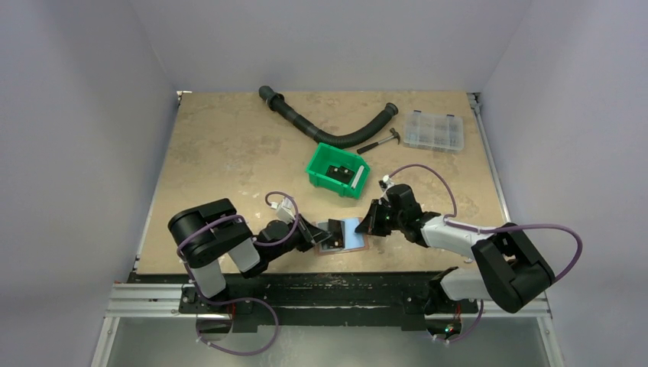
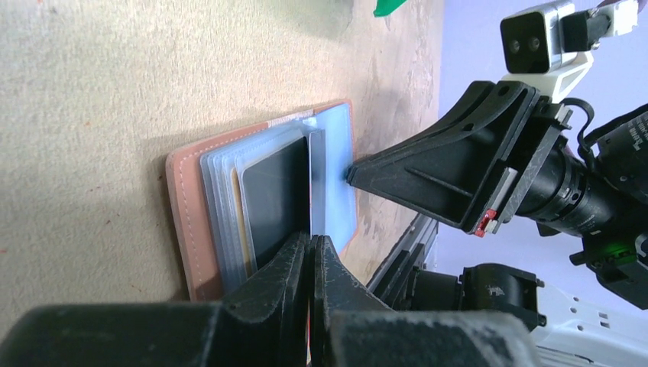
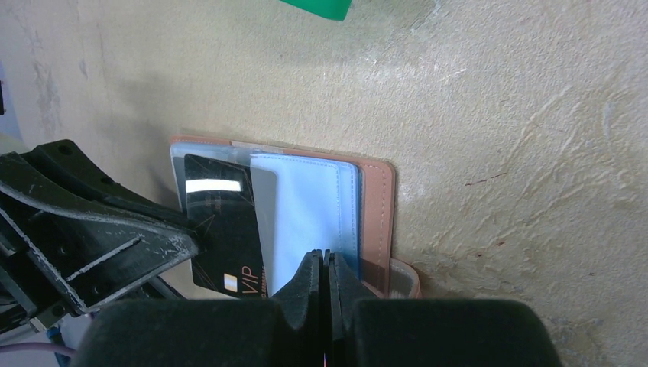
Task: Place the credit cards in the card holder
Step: Insert the credit card into the card holder.
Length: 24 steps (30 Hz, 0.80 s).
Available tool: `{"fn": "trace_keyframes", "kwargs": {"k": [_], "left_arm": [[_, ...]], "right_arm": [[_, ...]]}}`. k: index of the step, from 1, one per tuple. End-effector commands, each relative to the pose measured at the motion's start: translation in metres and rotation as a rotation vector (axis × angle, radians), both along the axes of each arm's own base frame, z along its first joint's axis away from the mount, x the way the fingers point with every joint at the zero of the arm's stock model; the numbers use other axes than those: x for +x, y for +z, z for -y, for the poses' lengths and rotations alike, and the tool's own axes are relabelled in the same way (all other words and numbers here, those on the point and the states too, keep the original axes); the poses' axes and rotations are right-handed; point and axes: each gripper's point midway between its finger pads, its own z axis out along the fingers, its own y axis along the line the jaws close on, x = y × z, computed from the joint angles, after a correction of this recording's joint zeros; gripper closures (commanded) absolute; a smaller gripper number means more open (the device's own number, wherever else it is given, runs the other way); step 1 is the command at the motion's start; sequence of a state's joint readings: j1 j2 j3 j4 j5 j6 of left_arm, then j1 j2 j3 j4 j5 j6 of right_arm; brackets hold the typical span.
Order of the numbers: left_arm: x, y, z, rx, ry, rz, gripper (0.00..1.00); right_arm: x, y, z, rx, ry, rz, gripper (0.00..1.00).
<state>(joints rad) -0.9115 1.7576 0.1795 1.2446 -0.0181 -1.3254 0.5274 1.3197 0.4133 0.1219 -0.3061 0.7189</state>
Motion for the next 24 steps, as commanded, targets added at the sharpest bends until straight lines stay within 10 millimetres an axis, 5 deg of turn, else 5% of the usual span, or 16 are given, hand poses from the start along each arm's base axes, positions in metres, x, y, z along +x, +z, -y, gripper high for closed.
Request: {"fn": "trace_keyframes", "kwargs": {"k": [1,8,18,24], "left_arm": [[0.016,0.021,0.001,-0.070,0.078,0.066,1.00],[0.020,0.026,0.004,-0.082,0.093,0.073,1.00],[0.001,0.024,0.022,-0.164,0.045,0.048,1.00],[-0.001,0.005,0.033,0.046,-0.016,0.042,0.98]], "right_arm": [[-0.009,-0.013,0.010,-0.042,-0.012,-0.031,1.00],[-0.011,-0.014,0.010,-0.039,-0.007,-0.033,1.00],[-0.011,-0.012,0.011,-0.035,-0.021,-0.028,1.00],[-0.012,-0.005,0.011,-0.029,-0.019,-0.020,1.00]]}}
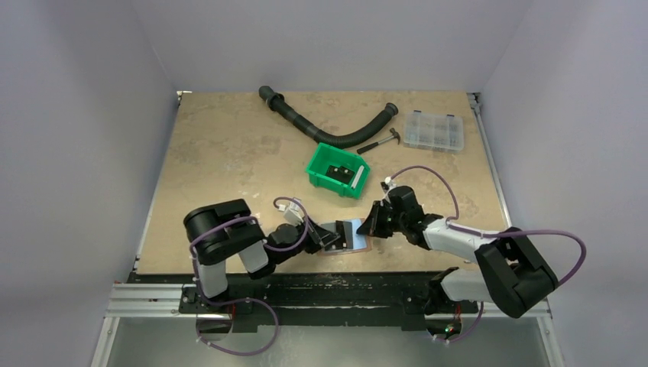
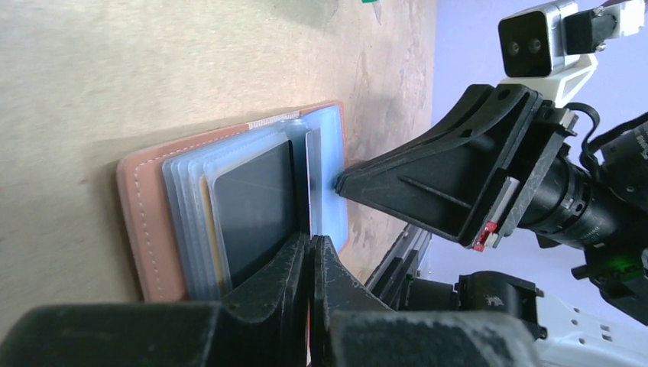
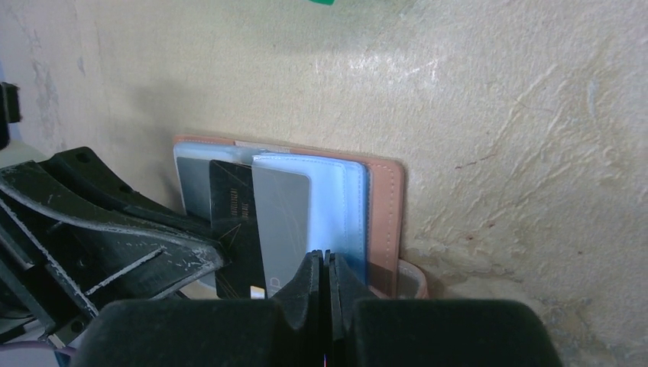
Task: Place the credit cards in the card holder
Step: Insert the credit card into the card holder.
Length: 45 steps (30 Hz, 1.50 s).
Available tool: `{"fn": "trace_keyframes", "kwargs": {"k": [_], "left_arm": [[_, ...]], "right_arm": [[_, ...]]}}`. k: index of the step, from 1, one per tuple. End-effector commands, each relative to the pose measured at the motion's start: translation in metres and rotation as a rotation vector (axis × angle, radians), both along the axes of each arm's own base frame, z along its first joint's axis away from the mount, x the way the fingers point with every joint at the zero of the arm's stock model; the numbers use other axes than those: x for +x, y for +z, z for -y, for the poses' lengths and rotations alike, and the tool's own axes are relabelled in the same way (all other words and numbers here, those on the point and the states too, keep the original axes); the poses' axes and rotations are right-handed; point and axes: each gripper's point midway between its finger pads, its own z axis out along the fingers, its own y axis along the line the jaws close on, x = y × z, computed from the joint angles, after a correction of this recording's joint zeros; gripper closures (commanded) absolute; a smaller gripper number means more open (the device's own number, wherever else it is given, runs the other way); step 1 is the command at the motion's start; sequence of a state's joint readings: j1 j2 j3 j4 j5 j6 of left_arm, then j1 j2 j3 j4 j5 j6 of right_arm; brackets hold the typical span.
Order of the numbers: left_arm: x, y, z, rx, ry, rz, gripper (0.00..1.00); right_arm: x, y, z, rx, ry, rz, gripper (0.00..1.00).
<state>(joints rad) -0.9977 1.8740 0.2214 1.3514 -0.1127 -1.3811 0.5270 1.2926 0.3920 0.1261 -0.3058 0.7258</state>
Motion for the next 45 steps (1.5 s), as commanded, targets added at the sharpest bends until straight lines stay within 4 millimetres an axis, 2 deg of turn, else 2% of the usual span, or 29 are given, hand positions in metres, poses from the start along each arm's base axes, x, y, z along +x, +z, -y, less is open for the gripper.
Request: {"fn": "trace_keyframes", "kwargs": {"k": [1,4,7,11,13,16,19,20,21,26,28,31,34,42,44,45], "left_arm": [[0.003,0.002,0.012,0.158,-0.044,0.033,0.95],[0.006,-0.006,0.008,0.338,-0.059,0.006,0.82],[0.004,-0.010,0.008,0.422,-0.081,-0.038,0.71],[-0.001,-0.018,0.006,0.506,-0.121,-0.079,0.65],[-0.003,-0.019,0.010,0.521,-0.157,-0.084,0.58],[-0.001,-0.019,0.011,0.573,-0.178,-0.080,0.54],[0.006,-0.010,0.013,0.626,-0.197,-0.045,0.46],[0.007,-0.007,0.014,0.647,-0.209,-0.028,0.42],[0.008,-0.004,0.014,0.660,-0.221,-0.015,0.33],[0.011,0.004,0.013,0.717,-0.261,0.027,0.12],[0.012,0.005,0.015,0.732,-0.276,0.039,0.11],[0.013,0.005,0.021,0.715,-0.301,0.054,0.14],[0.011,-0.004,0.027,0.725,-0.336,0.039,0.17],[0.004,-0.022,0.037,0.718,-0.394,-0.005,0.16],[0.001,-0.025,0.037,0.717,-0.403,-0.018,0.16],[0.002,-0.021,0.044,0.680,-0.412,-0.003,0.16]], "right_arm": [[-0.007,-0.004,0.010,-0.041,-0.017,-0.020,1.00],[-0.005,0.001,0.013,-0.055,-0.021,-0.007,1.00],[-0.004,0.005,0.015,-0.071,-0.025,-0.003,1.00],[-0.005,0.010,0.019,-0.097,-0.028,-0.006,1.00],[-0.004,0.014,0.022,-0.111,-0.041,-0.003,1.00],[-0.002,0.021,0.031,-0.146,-0.083,0.000,0.93],[-0.001,0.028,0.039,-0.165,-0.122,0.010,0.82],[-0.002,0.029,0.041,-0.171,-0.130,0.011,0.78],[-0.001,0.029,0.042,-0.174,-0.136,0.013,0.76],[0.000,0.023,0.041,-0.168,-0.140,-0.006,0.67],[0.001,0.018,0.039,-0.163,-0.136,-0.016,0.65],[0.001,0.011,0.038,-0.169,-0.131,-0.030,0.65],[0.001,0.007,0.038,-0.176,-0.127,-0.032,0.66],[-0.001,0.005,0.034,-0.157,-0.100,-0.034,0.67],[-0.003,0.003,0.032,-0.149,-0.092,-0.040,0.68],[-0.004,0.003,0.030,-0.137,-0.089,-0.045,0.68]]}}
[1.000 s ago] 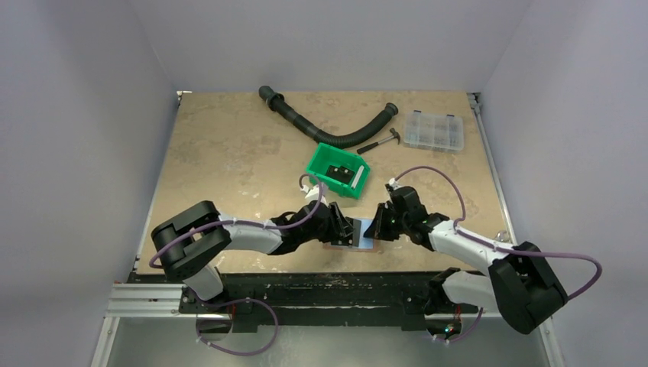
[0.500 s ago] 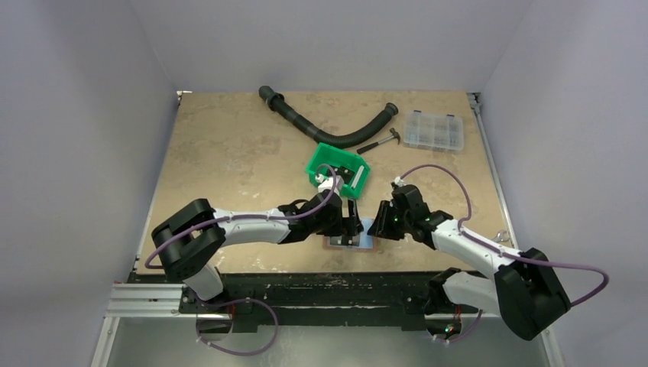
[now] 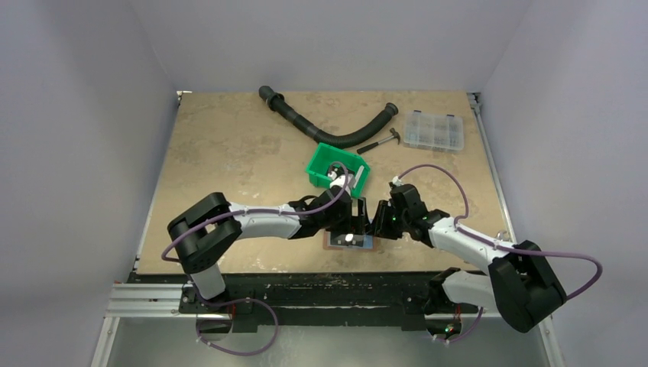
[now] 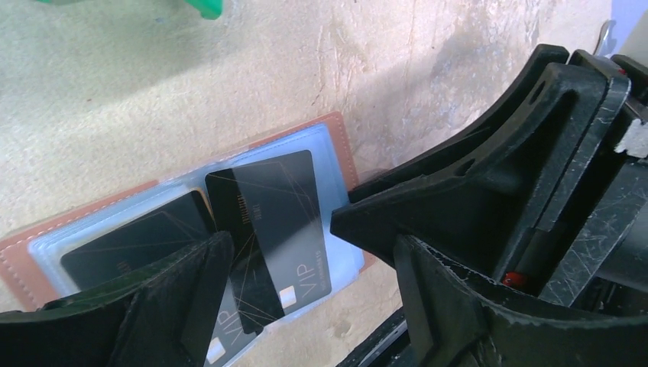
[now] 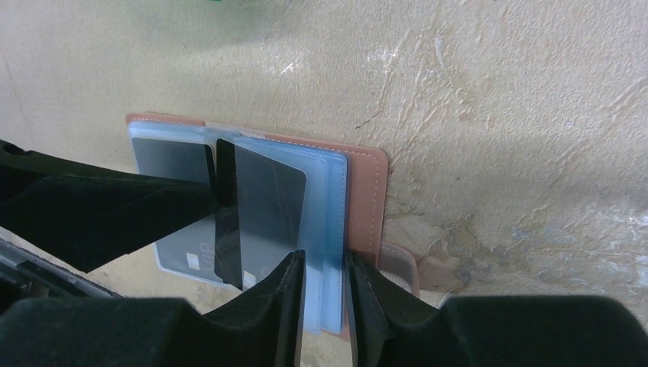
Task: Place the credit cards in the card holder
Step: Insert the credit card into the card holder.
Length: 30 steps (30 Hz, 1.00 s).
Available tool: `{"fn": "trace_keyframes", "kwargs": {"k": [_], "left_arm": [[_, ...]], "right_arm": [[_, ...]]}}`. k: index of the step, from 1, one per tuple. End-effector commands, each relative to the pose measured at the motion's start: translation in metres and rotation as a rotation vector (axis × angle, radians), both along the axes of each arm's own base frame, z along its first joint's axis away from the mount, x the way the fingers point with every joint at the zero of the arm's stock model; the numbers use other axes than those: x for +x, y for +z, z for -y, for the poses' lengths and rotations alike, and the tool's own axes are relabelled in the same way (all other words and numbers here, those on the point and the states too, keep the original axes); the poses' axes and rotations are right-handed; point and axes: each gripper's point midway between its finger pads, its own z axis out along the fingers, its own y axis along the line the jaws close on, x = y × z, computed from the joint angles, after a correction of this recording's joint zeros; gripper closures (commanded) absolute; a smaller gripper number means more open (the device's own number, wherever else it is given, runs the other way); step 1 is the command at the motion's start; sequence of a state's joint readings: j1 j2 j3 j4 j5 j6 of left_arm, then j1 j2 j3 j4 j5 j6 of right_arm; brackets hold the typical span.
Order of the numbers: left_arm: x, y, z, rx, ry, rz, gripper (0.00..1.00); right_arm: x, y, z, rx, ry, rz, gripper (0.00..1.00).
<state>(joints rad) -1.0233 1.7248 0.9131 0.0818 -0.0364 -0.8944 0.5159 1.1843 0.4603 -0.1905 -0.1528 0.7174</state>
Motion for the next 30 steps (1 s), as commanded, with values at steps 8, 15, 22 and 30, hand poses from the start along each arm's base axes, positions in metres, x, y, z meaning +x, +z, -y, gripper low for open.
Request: {"fn": "trace_keyframes", "kwargs": {"k": [8,15,22,30], "left_arm": [[-0.035,-0.009,0.008,-0.226,-0.120,-0.226,0.19],[-0.037,0.025,0.008,-0.309,-0.138,-0.219,0.18],[-0.022,0.020,-0.013,-0.137,-0.113,-0.121,0.17],[-0.024,-0.001,-0.015,-0.054,-0.137,-0.131,0.16]], "right_arm": [[-0.004,0.011,-0.026,0.192,0.024,0.007,0.68],[-0.004,0.017,-0.023,0.217,-0.021,0.020,0.67],[-0.002,0.012,-0.001,0.076,-0.036,0.032,0.61],[-0.003,0.008,-0.009,0.087,0.018,0.019,0.59]]}}
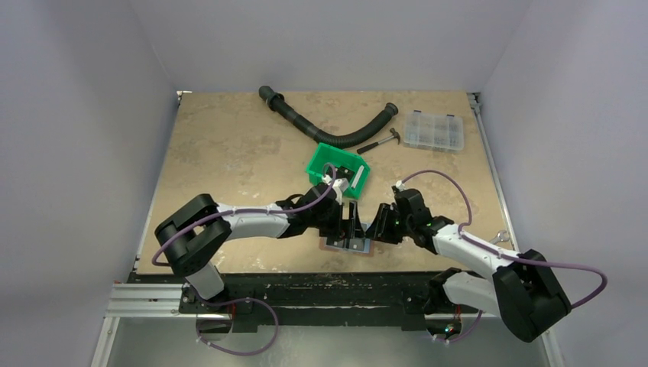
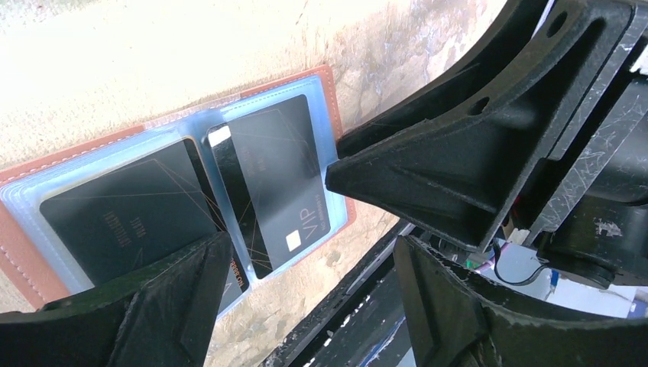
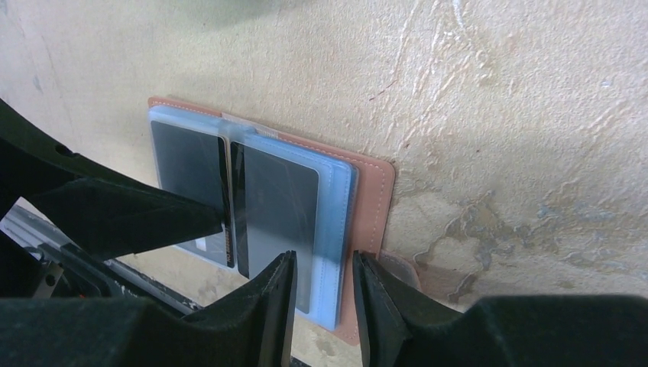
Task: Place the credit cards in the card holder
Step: Insert the credit card into the card holder, then close the card holder at the corner of the board.
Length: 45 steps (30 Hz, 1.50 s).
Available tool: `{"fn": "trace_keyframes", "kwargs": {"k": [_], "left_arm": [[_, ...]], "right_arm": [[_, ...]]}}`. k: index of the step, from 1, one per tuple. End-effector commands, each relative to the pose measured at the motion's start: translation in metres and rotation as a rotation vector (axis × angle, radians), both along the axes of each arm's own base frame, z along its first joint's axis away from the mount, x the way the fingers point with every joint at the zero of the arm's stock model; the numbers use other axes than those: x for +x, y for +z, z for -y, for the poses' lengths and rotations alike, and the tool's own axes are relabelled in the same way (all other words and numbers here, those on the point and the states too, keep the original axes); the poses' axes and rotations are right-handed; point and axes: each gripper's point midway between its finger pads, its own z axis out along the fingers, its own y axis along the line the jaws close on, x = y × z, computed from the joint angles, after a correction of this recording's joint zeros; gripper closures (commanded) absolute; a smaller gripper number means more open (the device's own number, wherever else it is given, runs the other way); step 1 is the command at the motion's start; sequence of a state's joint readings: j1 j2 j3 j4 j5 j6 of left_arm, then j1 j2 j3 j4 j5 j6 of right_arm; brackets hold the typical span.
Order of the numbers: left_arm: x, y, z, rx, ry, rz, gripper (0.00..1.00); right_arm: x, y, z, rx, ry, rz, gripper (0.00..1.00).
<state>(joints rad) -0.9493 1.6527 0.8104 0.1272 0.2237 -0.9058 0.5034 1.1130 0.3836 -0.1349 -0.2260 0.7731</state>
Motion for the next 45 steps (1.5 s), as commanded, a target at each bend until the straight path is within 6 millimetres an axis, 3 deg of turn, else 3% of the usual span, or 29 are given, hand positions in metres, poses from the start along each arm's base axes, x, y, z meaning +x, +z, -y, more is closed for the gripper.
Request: {"fn": "trace_keyframes", "kwargs": {"k": [1,5,9,13,17,21,26,33,35,41,45], "left_arm": [[0.001,-0.011,0.000,0.064,-0.028,0.015,0.16],[0.000,-0.027,-0.001,0.101,-0.023,0.008,0.16],[-0.010,-0.029,0.015,0.031,-0.074,-0.044,0.16],[-0.014,0.005,0.035,-0.161,-0.104,-0.031,0.17],[-0.016,0.044,0.040,-0.308,-0.109,0.020,0.17],[-0.020,0.056,0.036,-0.332,-0.116,0.032,0.17],[-0.011,0.044,0.015,-0.161,-0.089,0.072,0.16],[0.012,0.051,-0.029,0.111,-0.047,0.209,0.13],[0.020,0.046,-0.044,0.171,-0.018,0.218,0.12],[0.033,0.023,-0.090,0.245,0.086,0.154,0.10],[0.031,0.001,-0.107,0.278,0.111,0.121,0.16]], "right_arm": [[0.010,0.006,-0.004,-0.010,0.030,0.031,0.59],[0.010,0.006,-0.006,0.003,0.031,0.035,0.59],[0.011,0.006,-0.009,0.018,0.034,0.033,0.59],[0.008,0.011,-0.019,0.086,0.046,0.026,0.60],[0.010,0.019,-0.025,0.130,0.046,0.039,0.59],[0.012,0.023,-0.027,0.137,0.051,0.047,0.59],[0.017,0.028,-0.016,0.037,0.063,0.062,0.53],[0.025,0.071,0.017,-0.131,-0.015,0.122,0.33],[0.028,0.074,0.027,-0.176,-0.053,0.130,0.26],[0.027,0.048,0.029,-0.239,-0.063,0.014,0.38],[0.030,0.039,0.031,-0.264,-0.061,0.013,0.44]]}}
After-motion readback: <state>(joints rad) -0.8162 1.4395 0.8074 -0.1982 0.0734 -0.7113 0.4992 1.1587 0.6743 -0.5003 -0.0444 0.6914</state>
